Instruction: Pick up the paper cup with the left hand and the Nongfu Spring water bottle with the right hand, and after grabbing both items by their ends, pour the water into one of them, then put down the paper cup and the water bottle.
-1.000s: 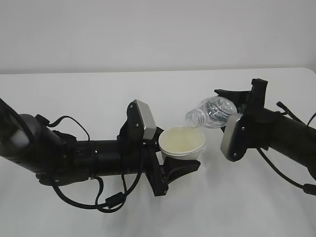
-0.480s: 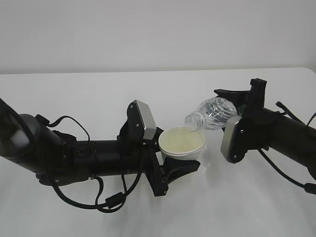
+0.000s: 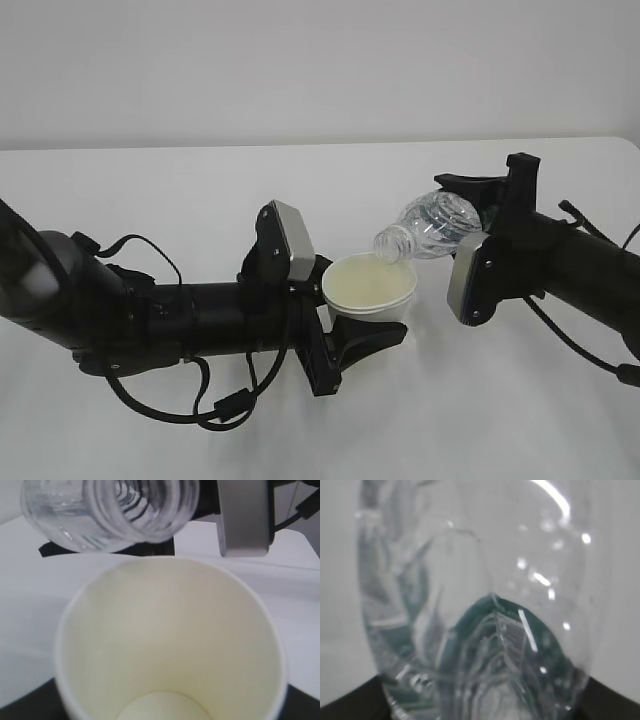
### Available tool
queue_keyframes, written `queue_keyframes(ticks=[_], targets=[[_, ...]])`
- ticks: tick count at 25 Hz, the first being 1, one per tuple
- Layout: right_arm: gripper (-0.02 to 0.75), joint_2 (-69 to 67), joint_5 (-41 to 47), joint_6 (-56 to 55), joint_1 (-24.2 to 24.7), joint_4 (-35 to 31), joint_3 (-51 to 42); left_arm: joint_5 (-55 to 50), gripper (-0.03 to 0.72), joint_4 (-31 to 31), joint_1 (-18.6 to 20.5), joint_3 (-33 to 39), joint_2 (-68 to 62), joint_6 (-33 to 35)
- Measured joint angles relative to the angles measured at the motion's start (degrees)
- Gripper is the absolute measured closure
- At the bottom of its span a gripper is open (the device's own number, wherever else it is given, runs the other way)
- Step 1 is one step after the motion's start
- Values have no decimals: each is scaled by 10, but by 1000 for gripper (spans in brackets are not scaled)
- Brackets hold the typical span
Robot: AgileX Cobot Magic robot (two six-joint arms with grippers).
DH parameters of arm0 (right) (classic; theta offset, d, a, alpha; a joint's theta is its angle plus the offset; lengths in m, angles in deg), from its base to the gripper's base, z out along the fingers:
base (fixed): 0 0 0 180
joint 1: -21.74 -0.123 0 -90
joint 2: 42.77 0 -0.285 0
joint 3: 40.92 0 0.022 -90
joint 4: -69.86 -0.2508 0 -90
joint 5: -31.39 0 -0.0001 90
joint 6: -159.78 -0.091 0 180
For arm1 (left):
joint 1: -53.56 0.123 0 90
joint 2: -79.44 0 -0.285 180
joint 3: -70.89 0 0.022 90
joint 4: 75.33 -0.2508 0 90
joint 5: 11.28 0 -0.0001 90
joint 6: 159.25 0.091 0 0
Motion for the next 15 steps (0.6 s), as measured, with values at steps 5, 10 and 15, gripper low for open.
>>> queue_keyframes(ticks=[5, 10, 15], targets=[[309, 20, 0, 1, 0, 0, 5, 0, 225, 0, 0, 0, 0, 0], [309, 35, 0, 1, 0, 0, 6, 2, 225, 0, 0, 0, 0, 0], [309, 38, 0, 2, 0, 9, 12, 12, 225, 0, 0, 0, 0, 0]])
